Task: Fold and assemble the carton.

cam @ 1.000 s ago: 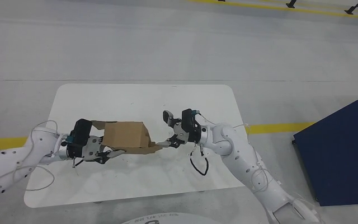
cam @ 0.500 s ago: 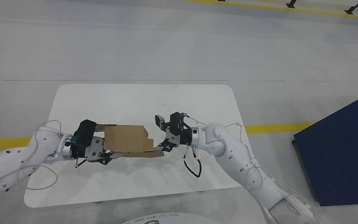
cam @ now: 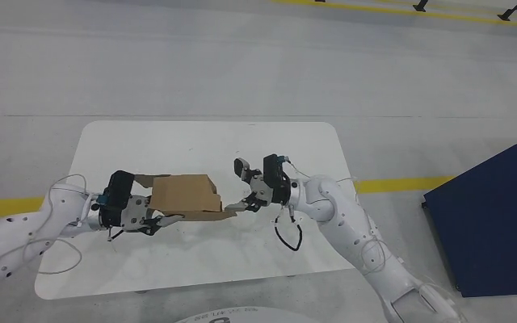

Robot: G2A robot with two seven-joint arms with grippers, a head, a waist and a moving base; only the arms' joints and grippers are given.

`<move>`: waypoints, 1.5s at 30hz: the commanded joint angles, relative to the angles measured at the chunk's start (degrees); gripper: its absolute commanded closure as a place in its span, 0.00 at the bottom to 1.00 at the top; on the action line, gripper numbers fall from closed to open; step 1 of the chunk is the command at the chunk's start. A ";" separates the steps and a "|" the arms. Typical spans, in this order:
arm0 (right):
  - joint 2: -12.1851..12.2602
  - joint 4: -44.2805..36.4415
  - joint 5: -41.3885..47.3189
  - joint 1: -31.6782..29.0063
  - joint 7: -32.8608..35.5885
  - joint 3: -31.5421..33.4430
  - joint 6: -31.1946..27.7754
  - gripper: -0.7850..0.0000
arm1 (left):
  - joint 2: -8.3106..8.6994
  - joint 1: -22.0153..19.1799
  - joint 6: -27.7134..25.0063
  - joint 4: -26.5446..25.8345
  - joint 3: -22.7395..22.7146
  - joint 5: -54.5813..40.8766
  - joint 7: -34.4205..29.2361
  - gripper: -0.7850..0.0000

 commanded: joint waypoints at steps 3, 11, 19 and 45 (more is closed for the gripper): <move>0.20 0.27 0.95 -0.31 0.05 0.96 -1.68 0.00 | 0.29 0.11 -0.27 0.64 0.08 -1.37 -0.28 1.00; 0.18 0.02 0.34 -1.40 -1.31 3.31 3.96 0.00 | 0.48 -0.42 -0.34 2.80 -0.47 0.55 -0.36 1.00; 0.30 -0.13 -0.22 -2.28 -2.82 4.98 5.75 0.00 | -0.09 1.82 -6.74 2.35 0.06 -17.26 -6.75 1.00; -0.11 -0.92 2.30 -2.88 -3.05 4.80 10.26 0.00 | -0.88 2.97 -6.14 0.83 4.14 -32.92 -10.68 1.00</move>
